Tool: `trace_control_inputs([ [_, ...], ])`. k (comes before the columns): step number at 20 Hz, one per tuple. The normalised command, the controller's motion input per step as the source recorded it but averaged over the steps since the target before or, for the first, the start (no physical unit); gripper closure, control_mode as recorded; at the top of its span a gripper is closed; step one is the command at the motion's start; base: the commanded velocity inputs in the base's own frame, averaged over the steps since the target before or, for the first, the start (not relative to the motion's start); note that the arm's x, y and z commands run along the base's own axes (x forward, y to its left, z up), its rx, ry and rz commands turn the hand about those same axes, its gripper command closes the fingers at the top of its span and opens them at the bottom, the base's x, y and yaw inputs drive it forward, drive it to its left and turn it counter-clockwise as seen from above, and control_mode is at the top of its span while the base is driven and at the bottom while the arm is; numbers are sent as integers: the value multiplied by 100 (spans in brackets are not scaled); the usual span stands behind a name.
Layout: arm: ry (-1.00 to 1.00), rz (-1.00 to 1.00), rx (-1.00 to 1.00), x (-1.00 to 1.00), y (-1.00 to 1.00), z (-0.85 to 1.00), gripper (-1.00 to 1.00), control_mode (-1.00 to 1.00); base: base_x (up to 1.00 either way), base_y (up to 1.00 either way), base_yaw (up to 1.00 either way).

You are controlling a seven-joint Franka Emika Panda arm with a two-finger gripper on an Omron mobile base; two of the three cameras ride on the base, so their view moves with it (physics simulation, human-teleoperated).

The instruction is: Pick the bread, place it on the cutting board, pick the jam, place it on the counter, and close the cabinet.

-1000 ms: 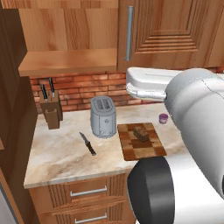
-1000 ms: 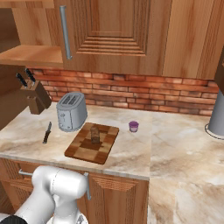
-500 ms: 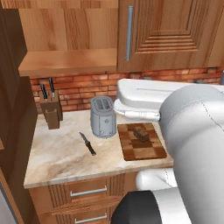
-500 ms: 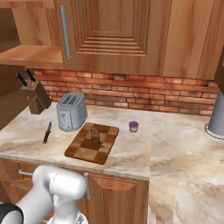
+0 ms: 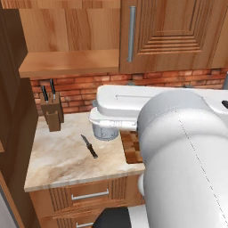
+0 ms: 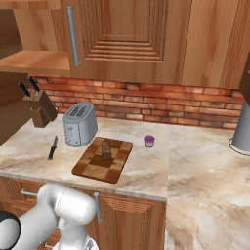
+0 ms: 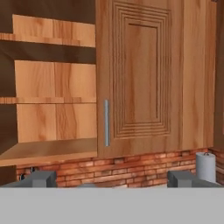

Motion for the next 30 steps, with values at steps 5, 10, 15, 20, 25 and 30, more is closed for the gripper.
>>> trace_control_inputs([
  [5,0,0,-2,0,24,-7,-100,-100,0,0,0],
  [10,0,0,-1,-1,21,-4,-100,-100,0,0,0],
  [15,0,0,0,-8,19,0,-100,-100,0,0,0],
  [20,0,0,0,-21,16,0,-100,-100,0,0,0],
  [25,0,0,0,-24,15,0,-100,-100,0,0,0],
  [30,0,0,0,-18,16,0,-100,-100,0,0,0],
])
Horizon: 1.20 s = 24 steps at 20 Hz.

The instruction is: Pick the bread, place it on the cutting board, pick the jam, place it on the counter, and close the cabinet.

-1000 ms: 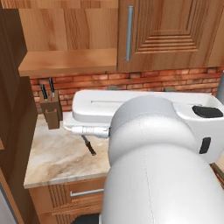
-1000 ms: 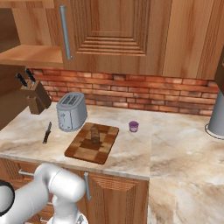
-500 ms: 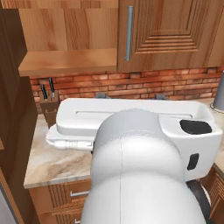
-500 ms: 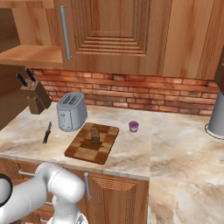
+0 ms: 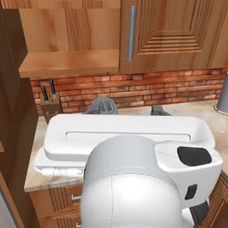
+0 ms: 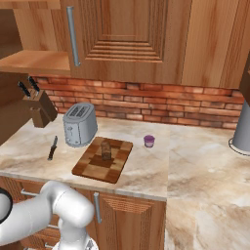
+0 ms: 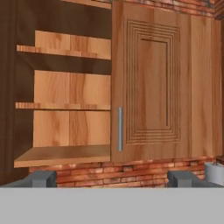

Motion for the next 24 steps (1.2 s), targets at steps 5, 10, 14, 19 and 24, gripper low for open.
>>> trace_control_inputs([
  [5,0,1,0,-2,18,0,-100,-100,0,0,0],
  [10,0,2,0,0,19,0,-100,-100,0,0,0],
  [14,0,1,0,0,17,0,-100,-100,0,0,0],
  [19,0,1,0,-1,17,0,-100,-100,0,0,0],
  [24,0,1,0,-3,16,0,-100,-100,0,0,0],
])
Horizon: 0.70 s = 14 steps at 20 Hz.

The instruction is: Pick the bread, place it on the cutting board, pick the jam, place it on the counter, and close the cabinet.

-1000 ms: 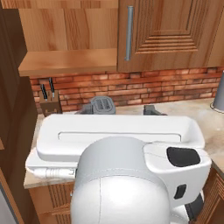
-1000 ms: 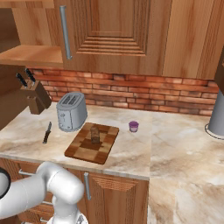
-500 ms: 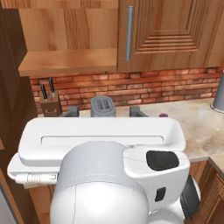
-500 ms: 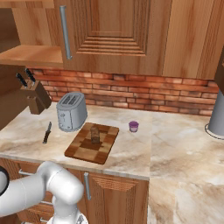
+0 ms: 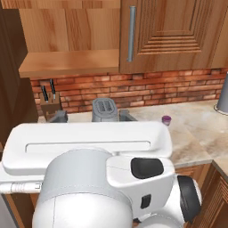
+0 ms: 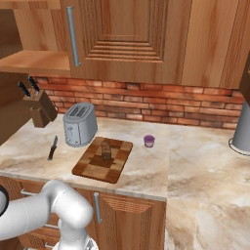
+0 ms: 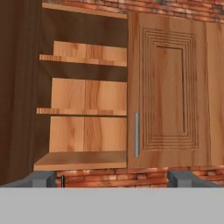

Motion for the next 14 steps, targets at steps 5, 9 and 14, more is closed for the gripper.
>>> trace_control_inputs([
  [5,0,2,0,-1,12,0,-100,-100,0,0,0],
  [9,1,4,0,0,18,0,-100,-100,0,0,0],
  [14,2,3,0,0,25,0,-100,-100,0,0,0],
])
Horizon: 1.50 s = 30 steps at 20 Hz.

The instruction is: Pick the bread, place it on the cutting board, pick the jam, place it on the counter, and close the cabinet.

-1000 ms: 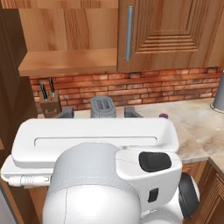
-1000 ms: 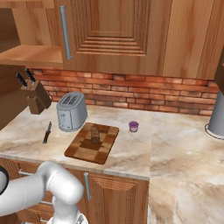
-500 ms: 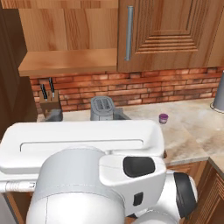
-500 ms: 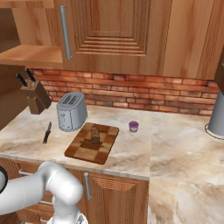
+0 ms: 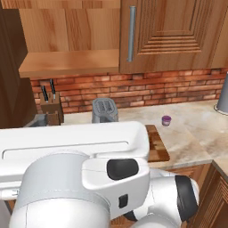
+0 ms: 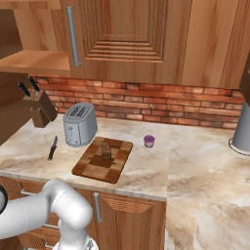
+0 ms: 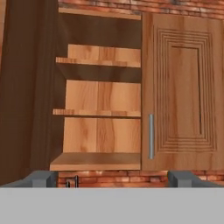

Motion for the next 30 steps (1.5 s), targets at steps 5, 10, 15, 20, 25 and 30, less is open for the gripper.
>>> trace_control_inputs([
  [5,2,4,0,0,22,0,-100,-100,0,0,0],
  [10,1,4,0,0,24,0,-100,-100,0,0,0],
  [15,0,4,0,-2,26,0,-100,-100,0,0,0],
  [20,0,4,0,-9,24,0,-100,-100,0,0,0],
  [25,0,4,0,-5,25,0,-100,-100,0,0,0],
  [30,1,3,0,-3,26,0,-100,-100,0,0,0],
])
